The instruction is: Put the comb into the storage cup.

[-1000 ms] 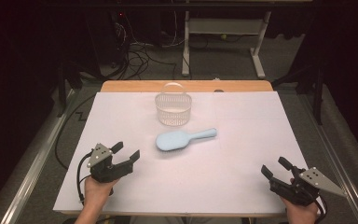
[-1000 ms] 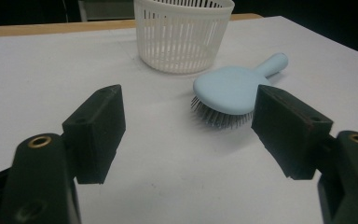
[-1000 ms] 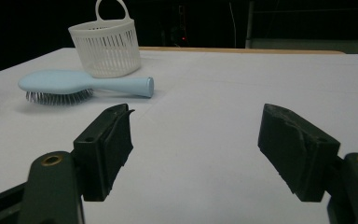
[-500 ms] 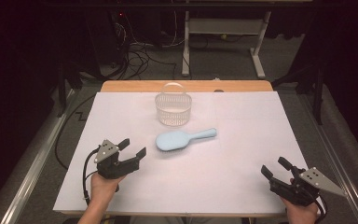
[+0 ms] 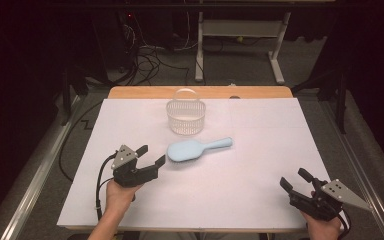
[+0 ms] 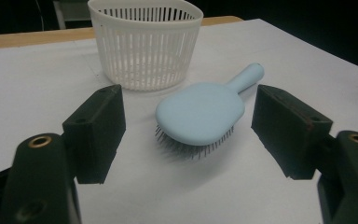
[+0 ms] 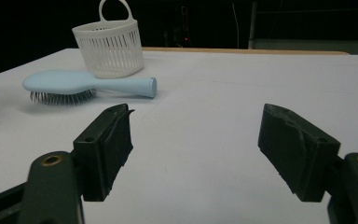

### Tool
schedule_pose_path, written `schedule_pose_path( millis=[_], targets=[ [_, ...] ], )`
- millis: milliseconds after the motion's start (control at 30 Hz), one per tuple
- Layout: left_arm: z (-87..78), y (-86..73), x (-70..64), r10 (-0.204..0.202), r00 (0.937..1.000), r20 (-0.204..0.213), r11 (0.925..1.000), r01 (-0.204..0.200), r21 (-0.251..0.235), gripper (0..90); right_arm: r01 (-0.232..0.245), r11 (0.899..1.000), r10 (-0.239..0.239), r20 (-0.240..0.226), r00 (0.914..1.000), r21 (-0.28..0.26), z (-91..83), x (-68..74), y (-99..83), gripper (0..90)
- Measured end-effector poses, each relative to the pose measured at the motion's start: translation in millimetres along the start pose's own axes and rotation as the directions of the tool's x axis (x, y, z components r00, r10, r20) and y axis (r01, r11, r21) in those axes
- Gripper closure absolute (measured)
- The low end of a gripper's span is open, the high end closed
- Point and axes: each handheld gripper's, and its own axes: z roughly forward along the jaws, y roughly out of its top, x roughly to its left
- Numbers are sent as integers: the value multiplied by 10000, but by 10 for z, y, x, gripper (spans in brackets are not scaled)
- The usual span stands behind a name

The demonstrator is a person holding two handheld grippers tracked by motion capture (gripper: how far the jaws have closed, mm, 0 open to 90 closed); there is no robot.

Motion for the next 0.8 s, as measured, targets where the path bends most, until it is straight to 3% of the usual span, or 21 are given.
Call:
schedule_pose_path(
  millis=[333,800],
  targets=[
    [179,98,-121,370,9987,345,9991,-377,192,253,-18,10000,18,-33,10000,6,1,-5,-1,263],
    [402,192,-234,498,9969,613,9978,-523,398,252,-30,10000,30,-63,10000,-3,0,-6,-1,263]
  ],
)
